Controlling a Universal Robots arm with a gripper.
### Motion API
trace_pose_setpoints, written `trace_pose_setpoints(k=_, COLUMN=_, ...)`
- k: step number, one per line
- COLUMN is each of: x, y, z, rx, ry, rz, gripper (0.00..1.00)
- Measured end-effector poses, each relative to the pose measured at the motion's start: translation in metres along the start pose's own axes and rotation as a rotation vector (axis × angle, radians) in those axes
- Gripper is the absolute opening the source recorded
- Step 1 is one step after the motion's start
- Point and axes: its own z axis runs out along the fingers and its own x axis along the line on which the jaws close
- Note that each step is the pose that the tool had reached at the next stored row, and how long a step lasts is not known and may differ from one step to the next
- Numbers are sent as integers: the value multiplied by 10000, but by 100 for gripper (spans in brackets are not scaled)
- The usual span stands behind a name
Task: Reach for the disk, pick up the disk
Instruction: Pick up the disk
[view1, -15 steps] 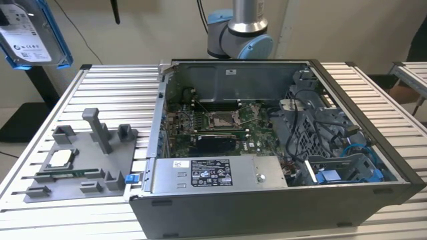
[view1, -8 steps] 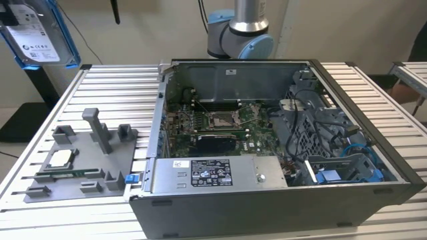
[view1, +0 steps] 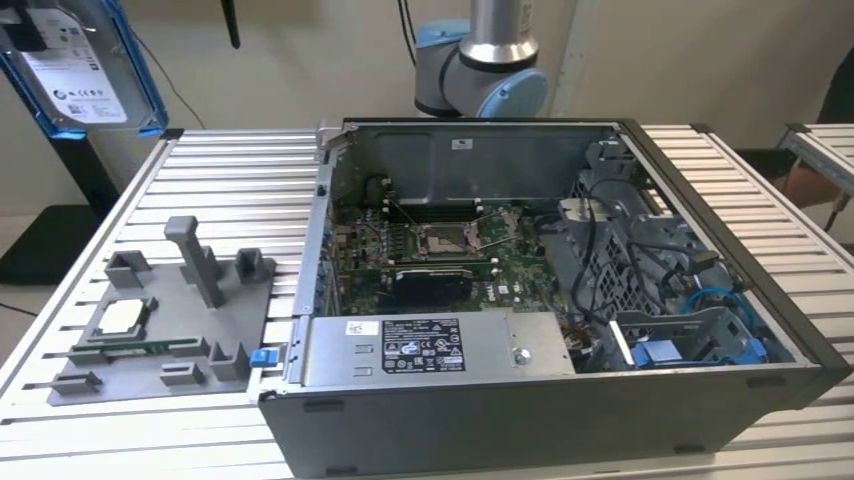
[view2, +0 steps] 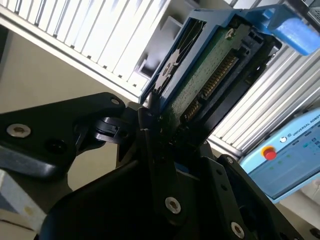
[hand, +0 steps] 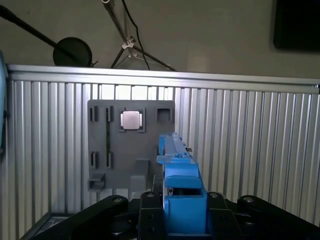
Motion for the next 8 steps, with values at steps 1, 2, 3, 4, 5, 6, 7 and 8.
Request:
trace_pose_setpoints(k=1, x=0, y=-6, z=0, rx=0, ry=0, rz=0, gripper=0)
trace_pose_setpoints(k=2, x=1, y=-13, z=-1, rx=-1, ry=0, rz=0, gripper=0)
trace_pose_setpoints(k=3, x=1, y=-24, z=0, rx=0, ry=1, rz=-1, gripper=0)
trace_pose_setpoints(k=4, x=2, y=-48, z=0, rx=-2, ry=1, rz=-1, gripper=0)
trace_pose_setpoints(k=5, x=2, y=-93, z=-1, rx=-2, ry=0, rz=0, gripper=0)
trace_pose_setpoints(k=6, x=3, y=-138, z=0, rx=0, ry=0, rz=0, gripper=0)
trace_pose_setpoints(k=7, x=5, y=-184, z=1, rx=1, ry=-1, rz=0, gripper=0)
trace_pose_setpoints(k=8, x=5, y=-231, z=-1, rx=-2, ry=1, rz=0, gripper=0)
